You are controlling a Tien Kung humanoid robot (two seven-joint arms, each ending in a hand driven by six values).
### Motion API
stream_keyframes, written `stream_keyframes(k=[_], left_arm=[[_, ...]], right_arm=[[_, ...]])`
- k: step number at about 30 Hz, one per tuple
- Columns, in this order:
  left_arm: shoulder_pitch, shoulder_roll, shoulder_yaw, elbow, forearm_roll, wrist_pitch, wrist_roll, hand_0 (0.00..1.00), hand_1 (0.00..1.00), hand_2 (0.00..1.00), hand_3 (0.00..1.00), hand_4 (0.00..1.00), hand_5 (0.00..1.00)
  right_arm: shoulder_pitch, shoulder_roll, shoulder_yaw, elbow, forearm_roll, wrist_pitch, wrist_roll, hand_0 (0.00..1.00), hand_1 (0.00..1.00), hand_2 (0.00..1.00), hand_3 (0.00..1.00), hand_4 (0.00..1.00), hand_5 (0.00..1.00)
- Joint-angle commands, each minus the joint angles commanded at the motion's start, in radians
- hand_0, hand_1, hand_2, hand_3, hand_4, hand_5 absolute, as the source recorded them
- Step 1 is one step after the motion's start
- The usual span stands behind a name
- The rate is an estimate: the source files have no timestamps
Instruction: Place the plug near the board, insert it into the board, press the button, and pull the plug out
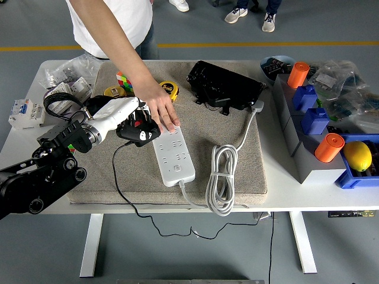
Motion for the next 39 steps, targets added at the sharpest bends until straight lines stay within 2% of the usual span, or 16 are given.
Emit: stream_keyframes(k=[15, 28, 29, 34, 35, 39], left_arm=[[0.043, 0.028, -0.042, 0.063, 0.012, 0.025, -0.019, 0.215, 0.276, 0.324, 0.469, 0.738, 0.123], [0.055, 0.023, -0.033, 0.11, 0.018, 0.03, -0.024, 0.226, 0.295, 0.345, 0.497, 0.747, 0.126], [0.056, 0.023, -0.033, 0.111, 0.019, 0.03, -0.023, 0.288, 0.377, 0.431, 0.526, 0.762, 0.149], [0.059, 0.021, -0.039, 0.113, 0.031, 0.033, -0.024, 0.288, 0.377, 0.431, 0.526, 0.762, 0.149], [0.06, 0.02, -0.04, 0.114, 0.032, 0.031, -0.022, 0.313, 0.421, 0.467, 0.544, 0.785, 0.167], [0.061, 0.019, -0.044, 0.112, 0.031, 0.032, -0.024, 0.313, 0.421, 0.467, 0.544, 0.785, 0.167]], right_arm=[[-0.005, -0.002, -0.006, 0.001, -0.001, 0.0, 0.0, 0.622, 0.665, 0.681, 0.58, 0.998, 0.5], [-0.004, 0.0, 0.003, 0.002, -0.003, 0.0, 0.0, 0.622, 0.665, 0.681, 0.579, 0.998, 0.501], [-0.004, 0.001, 0.003, 0.002, -0.003, 0.0, 0.0, 0.622, 0.665, 0.681, 0.579, 0.998, 0.502], [-0.004, 0.002, 0.002, 0.001, -0.002, 0.0, -0.001, 0.622, 0.665, 0.681, 0.579, 0.998, 0.502], [-0.004, 0.002, 0.002, 0.001, -0.003, 0.0, -0.001, 0.622, 0.665, 0.681, 0.579, 0.998, 0.503], [-0.003, 0.003, 0.004, 0.002, -0.004, 0.0, 0.0, 0.622, 0.665, 0.681, 0.579, 0.998, 0.503]])
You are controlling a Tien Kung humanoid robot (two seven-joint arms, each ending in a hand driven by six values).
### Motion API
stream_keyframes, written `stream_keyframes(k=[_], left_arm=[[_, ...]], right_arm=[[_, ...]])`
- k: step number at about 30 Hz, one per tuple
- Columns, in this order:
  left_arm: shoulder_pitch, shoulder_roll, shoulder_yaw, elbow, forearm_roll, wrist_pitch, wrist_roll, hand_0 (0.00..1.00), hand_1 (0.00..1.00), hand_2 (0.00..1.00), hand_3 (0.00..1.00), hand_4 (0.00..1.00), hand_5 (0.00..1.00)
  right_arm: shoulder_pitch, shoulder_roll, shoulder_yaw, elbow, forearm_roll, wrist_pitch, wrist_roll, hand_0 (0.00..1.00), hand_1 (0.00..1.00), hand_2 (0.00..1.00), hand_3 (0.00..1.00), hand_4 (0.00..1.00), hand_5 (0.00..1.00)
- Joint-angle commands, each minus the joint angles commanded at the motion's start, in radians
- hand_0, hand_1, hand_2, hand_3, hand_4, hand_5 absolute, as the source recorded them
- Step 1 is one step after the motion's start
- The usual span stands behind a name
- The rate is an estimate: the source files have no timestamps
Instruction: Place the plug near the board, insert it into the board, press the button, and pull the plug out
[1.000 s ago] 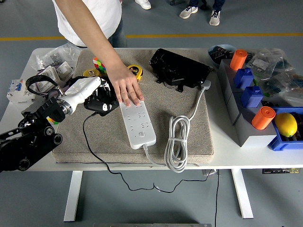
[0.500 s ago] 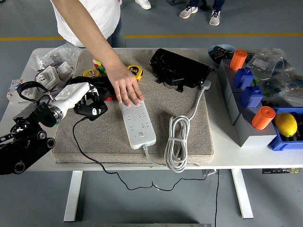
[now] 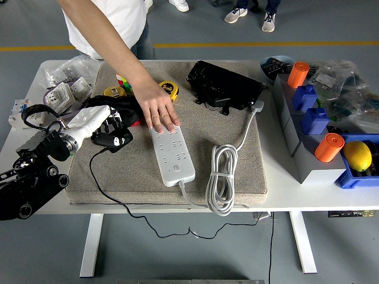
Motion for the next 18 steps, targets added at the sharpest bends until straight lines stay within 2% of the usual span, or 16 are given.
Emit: stream_keyframes(k=[1, 2, 7, 8, 18], left_arm=[[0.0, 0.0, -0.001, -0.002, 0.0, 0.0, -0.001, 0.313, 0.421, 0.467, 0.544, 0.785, 0.167], [0.0, 0.0, -0.001, -0.003, 0.001, -0.001, 0.001, 0.332, 0.459, 0.496, 0.558, 0.939, 0.279], [0.001, 0.0, -0.008, -0.009, 0.001, -0.008, -0.004, 0.332, 0.459, 0.496, 0.558, 0.939, 0.279], [0.002, 0.0, -0.01, -0.01, 0.003, -0.009, -0.003, 0.35, 0.514, 0.516, 0.565, 0.998, 0.348], [0.004, 0.003, -0.019, -0.009, 0.001, -0.017, -0.001, 0.377, 0.541, 0.527, 0.578, 0.998, 0.388]], right_arm=[[0.0, 0.0, 0.001, 0.0, 0.0, 0.0, 0.0, 0.622, 0.665, 0.681, 0.579, 0.998, 0.503], [0.0, 0.0, 0.002, 0.001, -0.001, 0.0, 0.0, 0.622, 0.665, 0.681, 0.578, 0.998, 0.503], [-0.001, 0.0, 0.004, 0.001, -0.002, 0.0, 0.0, 0.622, 0.665, 0.681, 0.578, 0.998, 0.503], [-0.001, 0.0, 0.004, 0.001, -0.002, 0.0, 0.0, 0.622, 0.665, 0.681, 0.578, 0.998, 0.503], [0.0, 0.001, 0.002, 0.003, -0.004, 0.0, 0.0, 0.623, 0.665, 0.681, 0.577, 0.998, 0.504]])
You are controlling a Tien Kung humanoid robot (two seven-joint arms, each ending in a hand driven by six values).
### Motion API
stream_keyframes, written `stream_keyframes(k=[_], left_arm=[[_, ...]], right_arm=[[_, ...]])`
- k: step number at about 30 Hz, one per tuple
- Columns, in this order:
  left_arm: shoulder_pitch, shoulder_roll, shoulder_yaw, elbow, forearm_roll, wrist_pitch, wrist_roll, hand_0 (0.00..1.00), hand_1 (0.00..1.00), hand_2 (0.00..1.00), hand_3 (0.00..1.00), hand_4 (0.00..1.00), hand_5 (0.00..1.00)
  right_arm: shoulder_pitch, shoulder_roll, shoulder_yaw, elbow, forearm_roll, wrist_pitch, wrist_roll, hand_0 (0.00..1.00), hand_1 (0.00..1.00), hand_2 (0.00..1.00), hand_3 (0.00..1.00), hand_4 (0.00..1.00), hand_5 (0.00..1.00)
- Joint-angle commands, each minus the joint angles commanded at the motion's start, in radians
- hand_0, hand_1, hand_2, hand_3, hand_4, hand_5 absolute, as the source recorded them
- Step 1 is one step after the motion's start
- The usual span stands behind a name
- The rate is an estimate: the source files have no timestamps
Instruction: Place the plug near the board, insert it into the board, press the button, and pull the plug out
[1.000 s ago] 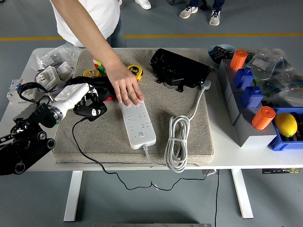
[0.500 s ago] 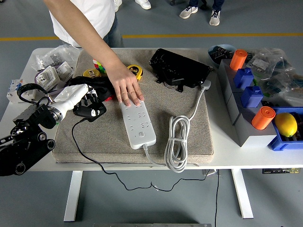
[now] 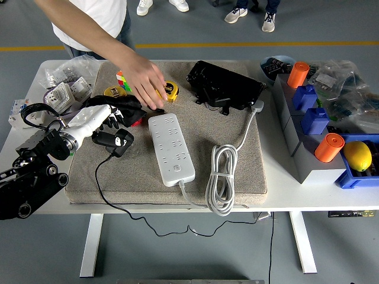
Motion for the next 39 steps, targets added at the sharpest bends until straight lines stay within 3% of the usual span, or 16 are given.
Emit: stream_keyframes(k=[2, 7, 8, 13, 14, 19, 20, 31, 32, 35, 39], left_arm=[[0.0, 0.001, -0.004, -0.004, 0.002, 0.0, -0.001, 0.398, 0.566, 0.553, 0.595, 0.998, 0.436], [0.01, 0.007, -0.028, -0.032, 0.003, 0.001, -0.001, 0.398, 0.566, 0.553, 0.595, 0.998, 0.436], [0.014, 0.01, -0.036, -0.043, 0.0, 0.0, 0.0, 0.483, 0.61, 0.6, 0.664, 0.998, 0.582], [0.044, 0.017, -0.086, -0.091, -0.03, 0.004, -0.029, 0.483, 0.61, 0.6, 0.664, 0.998, 0.582], [0.05, 0.017, -0.096, -0.094, -0.037, 0.007, -0.041, 0.664, 0.715, 0.701, 0.738, 0.998, 0.711], [0.078, 0.012, -0.142, -0.066, -0.099, 0.02, -0.109, 0.664, 0.715, 0.701, 0.738, 0.998, 0.711], [0.087, 0.008, -0.155, -0.054, -0.129, 0.026, -0.13, 0.768, 0.807, 0.812, 0.817, 0.998, 0.811], [0.156, -0.04, -0.26, 0.047, -0.535, 0.083, -0.37, 0.801, 0.83, 0.84, 0.823, 0.982, 0.839], [0.164, -0.046, -0.272, 0.055, -0.576, 0.085, -0.39, 0.769, 0.789, 0.773, 0.767, 0.988, 0.563], [0.2, -0.067, -0.319, 0.06, -0.702, 0.094, -0.425, 0.769, 0.789, 0.773, 0.767, 0.988, 0.563], [0.238, -0.091, -0.356, 0.062, -0.776, 0.104, -0.451, 0.757, 0.771, 0.755, 0.753, 0.996, 0.57]], right_arm=[[0.0, 0.0, 0.001, 0.0, -0.001, 0.0, 0.0, 0.623, 0.665, 0.681, 0.578, 0.998, 0.504], [0.0, 0.001, 0.005, -0.001, 0.0, 0.0, 0.0, 0.623, 0.665, 0.681, 0.578, 0.998, 0.504], [0.0, 0.001, 0.005, -0.001, 0.0, 0.0, 0.0, 0.623, 0.665, 0.681, 0.577, 0.998, 0.504], [0.001, 0.001, 0.004, -0.002, 0.0, 0.0, 0.0, 0.623, 0.665, 0.681, 0.577, 0.998, 0.504], [0.001, 0.001, 0.004, -0.003, 0.0, 0.0, 0.0, 0.622, 0.665, 0.681, 0.578, 0.998, 0.504], [0.002, 0.002, 0.002, -0.004, 0.001, 0.0, 0.001, 0.622, 0.665, 0.681, 0.578, 0.998, 0.504], [0.002, 0.002, 0.001, -0.004, 0.001, 0.0, 0.001, 0.622, 0.665, 0.681, 0.577, 0.998, 0.504], [0.005, 0.001, -0.005, -0.006, 0.002, 0.0, 0.0, 0.623, 0.665, 0.681, 0.578, 0.998, 0.504], [0.006, 0.0, -0.007, -0.006, 0.003, 0.0, 0.0, 0.622, 0.665, 0.681, 0.577, 0.998, 0.504], [0.011, -0.004, -0.02, -0.01, 0.008, 0.0, 0.0, 0.622, 0.665, 0.681, 0.577, 0.998, 0.504], [0.015, -0.005, -0.034, -0.018, 0.018, 0.0, 0.001, 0.622, 0.665, 0.681, 0.577, 0.998, 0.504]])
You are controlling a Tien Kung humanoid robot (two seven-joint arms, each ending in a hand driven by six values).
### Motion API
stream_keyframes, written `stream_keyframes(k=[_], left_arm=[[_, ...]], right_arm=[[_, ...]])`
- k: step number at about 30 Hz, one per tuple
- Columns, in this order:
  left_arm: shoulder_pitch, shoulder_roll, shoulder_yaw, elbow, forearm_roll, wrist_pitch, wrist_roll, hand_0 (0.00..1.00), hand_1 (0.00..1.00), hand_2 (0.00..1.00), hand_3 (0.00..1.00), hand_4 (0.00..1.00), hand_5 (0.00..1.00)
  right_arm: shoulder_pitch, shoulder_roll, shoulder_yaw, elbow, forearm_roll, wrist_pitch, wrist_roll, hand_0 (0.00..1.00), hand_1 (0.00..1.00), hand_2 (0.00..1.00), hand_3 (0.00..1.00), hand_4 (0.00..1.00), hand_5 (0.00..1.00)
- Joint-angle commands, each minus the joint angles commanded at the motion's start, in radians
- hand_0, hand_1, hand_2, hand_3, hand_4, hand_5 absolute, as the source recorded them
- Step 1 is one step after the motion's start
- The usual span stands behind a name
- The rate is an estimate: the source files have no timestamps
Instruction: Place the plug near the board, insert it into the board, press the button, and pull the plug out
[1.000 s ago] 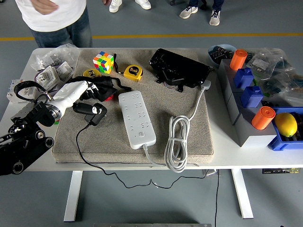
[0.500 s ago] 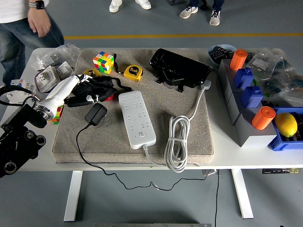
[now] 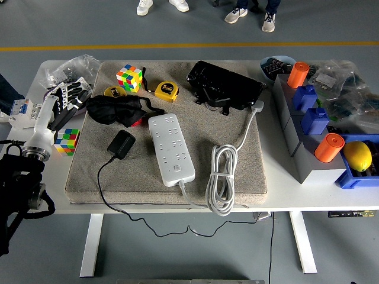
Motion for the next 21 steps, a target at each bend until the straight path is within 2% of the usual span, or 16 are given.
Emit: stream_keyframes(k=[4, 7, 21], left_arm=[[0.029, -0.021, -0.027, -0.001, -0.048, -0.003, -0.028, 0.757, 0.771, 0.755, 0.753, 0.996, 0.57], [0.037, -0.031, -0.042, -0.002, -0.051, 0.001, -0.039, 0.757, 0.752, 0.738, 0.739, 0.99, 0.572], [0.047, -0.034, -0.085, -0.011, -0.036, -0.006, -0.028, 0.753, 0.75, 0.733, 0.729, 0.976, 0.563]], right_arm=[[0.006, -0.002, -0.027, -0.015, 0.019, -0.003, -0.002, 0.622, 0.665, 0.681, 0.577, 0.998, 0.504], [0.01, -0.004, -0.04, -0.024, 0.032, -0.006, -0.003, 0.621, 0.665, 0.681, 0.578, 0.998, 0.504], [0.014, -0.003, -0.061, -0.033, 0.043, -0.014, -0.008, 0.622, 0.665, 0.68, 0.578, 0.998, 0.507]])
